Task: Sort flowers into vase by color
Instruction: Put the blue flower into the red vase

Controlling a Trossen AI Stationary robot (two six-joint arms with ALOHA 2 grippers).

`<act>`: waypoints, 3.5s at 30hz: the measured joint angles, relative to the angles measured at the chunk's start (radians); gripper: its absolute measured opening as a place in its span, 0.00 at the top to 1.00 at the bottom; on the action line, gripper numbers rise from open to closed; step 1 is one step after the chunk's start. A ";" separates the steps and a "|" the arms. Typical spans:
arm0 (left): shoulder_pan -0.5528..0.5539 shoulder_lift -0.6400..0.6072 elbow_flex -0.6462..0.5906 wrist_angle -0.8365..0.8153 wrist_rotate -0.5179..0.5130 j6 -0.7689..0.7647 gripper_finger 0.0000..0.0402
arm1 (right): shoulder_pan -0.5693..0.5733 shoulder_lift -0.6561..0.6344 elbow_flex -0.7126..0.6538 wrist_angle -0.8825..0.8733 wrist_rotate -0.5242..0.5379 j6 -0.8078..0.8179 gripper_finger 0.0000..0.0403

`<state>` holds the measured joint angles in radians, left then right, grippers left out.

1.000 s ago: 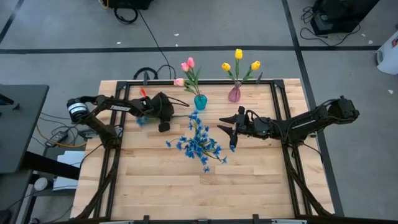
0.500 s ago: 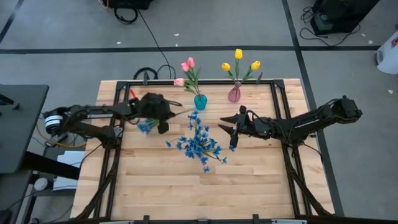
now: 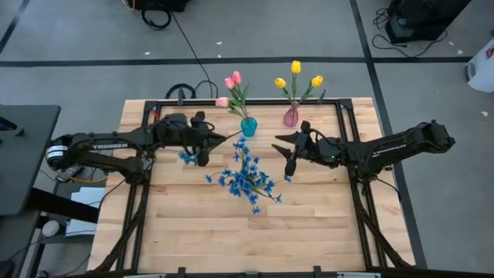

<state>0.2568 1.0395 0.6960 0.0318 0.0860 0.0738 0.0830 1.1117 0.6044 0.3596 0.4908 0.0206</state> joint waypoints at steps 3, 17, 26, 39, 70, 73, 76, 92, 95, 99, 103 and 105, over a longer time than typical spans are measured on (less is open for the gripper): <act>-0.020 -0.008 0.101 -0.085 -0.041 0.000 0.94 | 0.000 -0.031 0.063 -0.134 0.015 -0.019 0.60; -0.031 0.167 0.472 -0.323 -0.050 0.127 0.94 | -0.065 0.015 0.216 0.008 -0.173 -0.198 0.60; -0.063 0.186 0.493 -0.291 -0.044 0.156 0.94 | -0.146 0.016 0.216 0.090 -0.339 -0.151 0.60; -0.068 0.241 0.494 -0.201 -0.039 0.184 0.94 | -0.199 0.016 0.216 0.183 -0.493 -0.110 0.60; -0.068 0.210 0.493 -0.183 -0.074 0.185 0.71 | -0.209 0.016 0.215 0.161 -0.453 -0.125 0.98; -0.068 0.165 0.493 -0.185 -0.064 0.185 0.62 | -0.207 0.016 0.215 0.164 -0.424 -0.130 0.98; -0.068 0.126 0.493 -0.180 0.070 0.164 0.58 | -0.204 0.016 0.215 0.206 -0.402 -0.143 0.98; -0.100 0.265 0.493 0.190 0.050 -0.176 0.58 | -0.092 0.106 0.215 0.635 -0.275 -0.419 0.98; -0.099 0.284 0.493 0.268 0.019 -0.247 0.58 | -0.071 0.138 0.215 0.661 -0.222 -0.527 0.98; -0.087 0.297 0.493 0.279 -0.003 -0.376 0.58 | -0.038 0.173 0.215 0.708 -0.189 -0.678 0.98; -0.078 0.309 0.493 0.238 0.006 -0.533 0.58 | 0.001 0.201 0.215 0.771 -0.138 -0.804 0.98; -0.083 0.325 0.493 0.233 0.017 -0.565 0.58 | 0.020 0.209 0.215 0.788 -0.138 -0.867 0.98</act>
<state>0.1737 1.3648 1.1889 0.2645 0.1031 -0.4912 0.1028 1.3209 0.8192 1.1472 0.3528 -0.8464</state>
